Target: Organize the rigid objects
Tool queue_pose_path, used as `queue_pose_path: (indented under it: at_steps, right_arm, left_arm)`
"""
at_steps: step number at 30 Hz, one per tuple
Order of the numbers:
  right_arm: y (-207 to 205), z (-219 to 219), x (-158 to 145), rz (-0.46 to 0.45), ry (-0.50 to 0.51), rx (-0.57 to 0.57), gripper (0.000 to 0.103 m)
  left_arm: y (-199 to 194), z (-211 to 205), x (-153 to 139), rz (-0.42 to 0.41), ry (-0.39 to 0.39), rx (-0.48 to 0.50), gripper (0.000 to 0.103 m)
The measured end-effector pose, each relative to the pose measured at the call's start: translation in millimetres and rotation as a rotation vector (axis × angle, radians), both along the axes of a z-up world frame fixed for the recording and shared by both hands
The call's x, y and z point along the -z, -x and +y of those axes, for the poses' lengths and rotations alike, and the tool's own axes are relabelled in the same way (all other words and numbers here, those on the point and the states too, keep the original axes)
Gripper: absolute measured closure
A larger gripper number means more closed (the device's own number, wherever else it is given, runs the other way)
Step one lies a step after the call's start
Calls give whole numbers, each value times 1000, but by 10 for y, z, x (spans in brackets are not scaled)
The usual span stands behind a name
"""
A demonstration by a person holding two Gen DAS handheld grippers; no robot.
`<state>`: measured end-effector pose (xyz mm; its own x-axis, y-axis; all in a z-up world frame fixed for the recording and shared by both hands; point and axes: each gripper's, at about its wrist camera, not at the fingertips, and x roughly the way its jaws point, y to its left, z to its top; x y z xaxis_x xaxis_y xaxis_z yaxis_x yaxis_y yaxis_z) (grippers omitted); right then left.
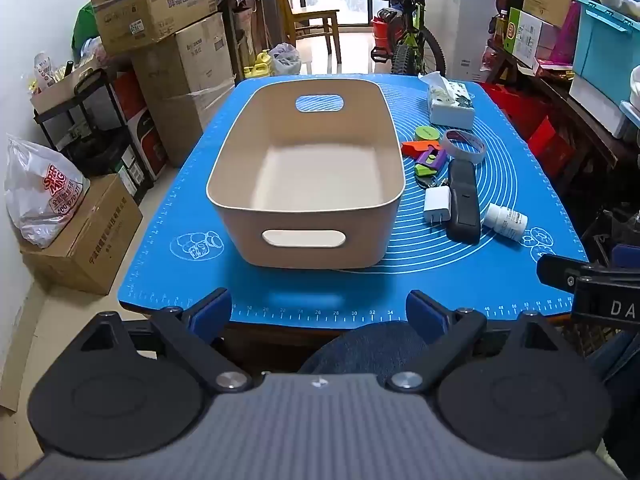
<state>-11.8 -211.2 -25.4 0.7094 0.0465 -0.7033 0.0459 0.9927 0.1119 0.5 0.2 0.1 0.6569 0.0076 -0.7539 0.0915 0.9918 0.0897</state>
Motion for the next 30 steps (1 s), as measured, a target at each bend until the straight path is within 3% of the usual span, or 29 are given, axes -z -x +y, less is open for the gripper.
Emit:
queue_pose_path:
  at_steps: [30]
  right_arm:
    - [-3, -2, 2, -3, -2, 0, 2]
  left_arm:
    - [-4, 10, 8, -2, 9, 9, 10]
